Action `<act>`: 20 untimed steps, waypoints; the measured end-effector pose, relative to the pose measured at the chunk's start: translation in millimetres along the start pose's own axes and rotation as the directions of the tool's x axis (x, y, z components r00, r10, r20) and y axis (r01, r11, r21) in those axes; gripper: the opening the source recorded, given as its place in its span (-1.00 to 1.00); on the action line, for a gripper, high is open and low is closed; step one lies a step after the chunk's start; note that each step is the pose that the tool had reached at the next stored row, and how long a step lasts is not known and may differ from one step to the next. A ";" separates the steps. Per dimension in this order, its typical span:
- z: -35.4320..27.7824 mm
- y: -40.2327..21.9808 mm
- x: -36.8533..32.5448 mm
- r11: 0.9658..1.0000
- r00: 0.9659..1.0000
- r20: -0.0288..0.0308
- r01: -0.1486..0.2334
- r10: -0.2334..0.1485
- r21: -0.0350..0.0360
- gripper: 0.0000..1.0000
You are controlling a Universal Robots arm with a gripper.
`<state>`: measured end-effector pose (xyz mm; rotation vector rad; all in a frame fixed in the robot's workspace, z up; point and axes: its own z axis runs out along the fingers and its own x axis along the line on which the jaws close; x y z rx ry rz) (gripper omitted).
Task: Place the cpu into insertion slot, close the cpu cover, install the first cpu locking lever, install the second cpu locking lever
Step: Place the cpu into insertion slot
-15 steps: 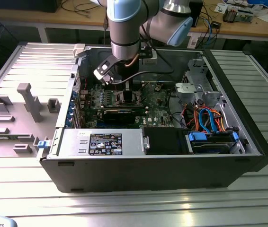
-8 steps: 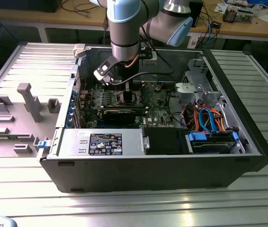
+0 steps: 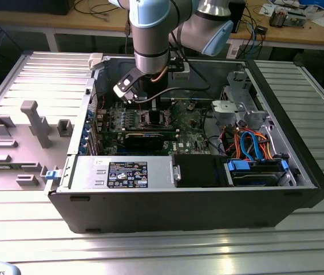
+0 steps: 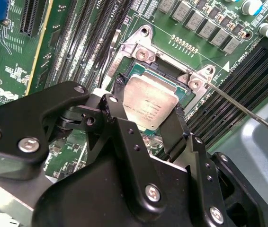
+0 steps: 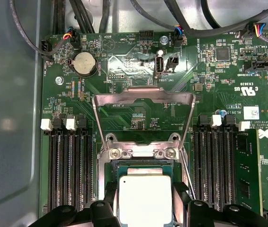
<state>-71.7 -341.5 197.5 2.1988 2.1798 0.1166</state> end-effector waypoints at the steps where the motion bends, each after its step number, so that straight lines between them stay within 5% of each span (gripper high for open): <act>1: -0.1 0.0 0.0 1.000 1.000 0.000 0.000 0.000 0.000 0.08; 6: -0.5 0.0 0.2 1.000 1.000 0.001 -0.001 0.001 0.000 0.08; 11: -0.4 0.0 1.9 1.000 1.000 0.012 -0.001 0.001 0.000 0.08; 20: 2.2 -0.2 2.5 1.000 1.000 0.013 -0.004 0.004 0.000 0.08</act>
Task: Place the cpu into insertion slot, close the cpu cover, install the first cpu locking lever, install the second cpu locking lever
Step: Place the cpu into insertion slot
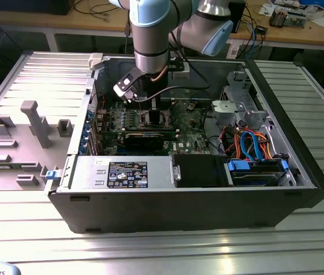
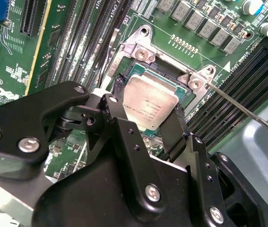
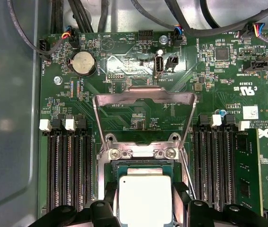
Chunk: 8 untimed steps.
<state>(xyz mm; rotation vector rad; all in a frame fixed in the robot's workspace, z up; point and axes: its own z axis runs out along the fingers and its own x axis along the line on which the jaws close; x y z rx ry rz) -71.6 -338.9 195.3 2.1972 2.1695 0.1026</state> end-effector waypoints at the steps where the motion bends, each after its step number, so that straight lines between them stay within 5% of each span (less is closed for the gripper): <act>1: 0.0 0.0 0.0 1.000 1.000 0.000 0.000 0.000 0.000 0.08; 8: 0.1 0.0 0.0 1.000 1.000 0.000 0.000 0.000 0.000 0.23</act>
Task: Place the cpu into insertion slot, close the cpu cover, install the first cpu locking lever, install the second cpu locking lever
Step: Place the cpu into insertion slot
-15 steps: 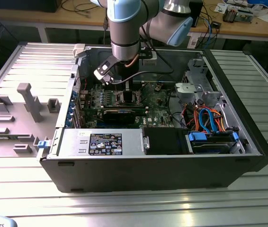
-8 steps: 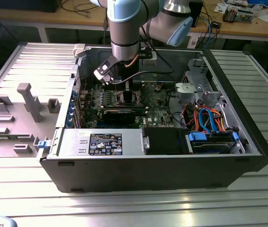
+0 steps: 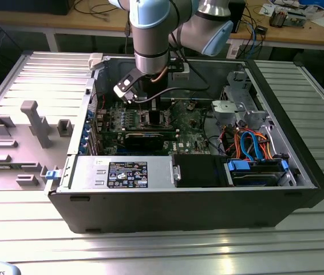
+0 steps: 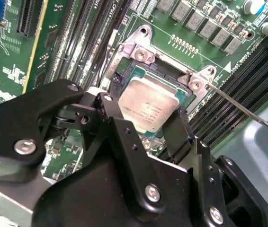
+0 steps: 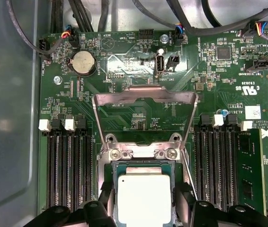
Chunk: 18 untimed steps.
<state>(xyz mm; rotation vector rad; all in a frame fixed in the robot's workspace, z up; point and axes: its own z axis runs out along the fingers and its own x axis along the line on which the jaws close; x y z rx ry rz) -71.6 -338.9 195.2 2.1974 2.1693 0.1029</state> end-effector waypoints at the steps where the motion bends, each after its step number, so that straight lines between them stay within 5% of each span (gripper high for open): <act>1: 0.0 0.0 0.0 1.000 1.000 0.000 0.000 0.000 0.000 0.23; 7: -5.1 0.4 0.1 1.000 1.000 0.000 0.000 0.000 0.000 0.23; 15: -25.6 2.2 0.3 1.000 1.000 0.000 0.000 0.000 0.004 0.23; 18: -30.3 2.9 0.3 1.000 1.000 0.000 0.000 0.000 0.008 -0.06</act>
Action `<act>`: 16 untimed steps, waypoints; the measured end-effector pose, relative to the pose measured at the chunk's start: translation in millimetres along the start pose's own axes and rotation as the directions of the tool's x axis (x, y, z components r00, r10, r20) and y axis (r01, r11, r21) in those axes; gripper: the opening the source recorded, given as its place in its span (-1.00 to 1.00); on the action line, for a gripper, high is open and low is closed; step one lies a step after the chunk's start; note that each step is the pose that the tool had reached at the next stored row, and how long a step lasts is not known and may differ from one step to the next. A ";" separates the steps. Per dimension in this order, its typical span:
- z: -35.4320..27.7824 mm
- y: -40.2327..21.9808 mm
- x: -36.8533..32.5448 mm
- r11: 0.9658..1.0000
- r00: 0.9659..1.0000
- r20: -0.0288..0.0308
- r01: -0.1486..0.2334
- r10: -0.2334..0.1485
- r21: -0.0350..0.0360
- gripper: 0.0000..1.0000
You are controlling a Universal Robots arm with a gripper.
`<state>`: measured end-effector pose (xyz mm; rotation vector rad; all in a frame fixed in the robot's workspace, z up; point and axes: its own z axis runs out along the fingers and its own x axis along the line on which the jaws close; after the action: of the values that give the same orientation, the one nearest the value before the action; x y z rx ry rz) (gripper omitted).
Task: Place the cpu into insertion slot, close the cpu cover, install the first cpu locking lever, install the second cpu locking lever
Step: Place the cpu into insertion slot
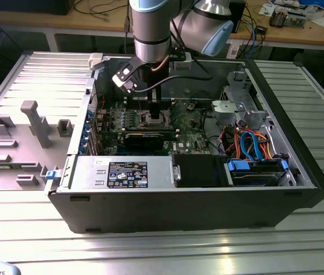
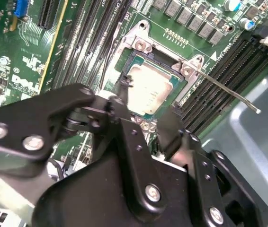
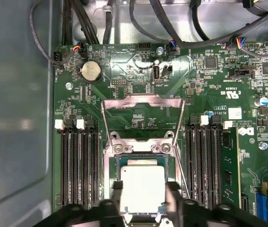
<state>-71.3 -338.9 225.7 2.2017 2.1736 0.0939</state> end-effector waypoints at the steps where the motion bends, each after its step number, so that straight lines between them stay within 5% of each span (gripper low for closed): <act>1: -0.1 0.3 0.0 1.000 1.000 0.000 0.000 0.000 0.002 -0.06; 4: -0.2 0.2 0.0 1.000 1.000 0.000 0.000 0.000 0.003 -0.54; 7: -0.2 0.3 0.0 1.000 1.000 0.000 0.000 0.000 0.004 -0.77; 16: -0.2 0.6 0.0 1.000 1.000 0.000 0.000 0.000 0.006 -0.79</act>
<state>-70.7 -338.9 225.9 2.2050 2.1766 0.0871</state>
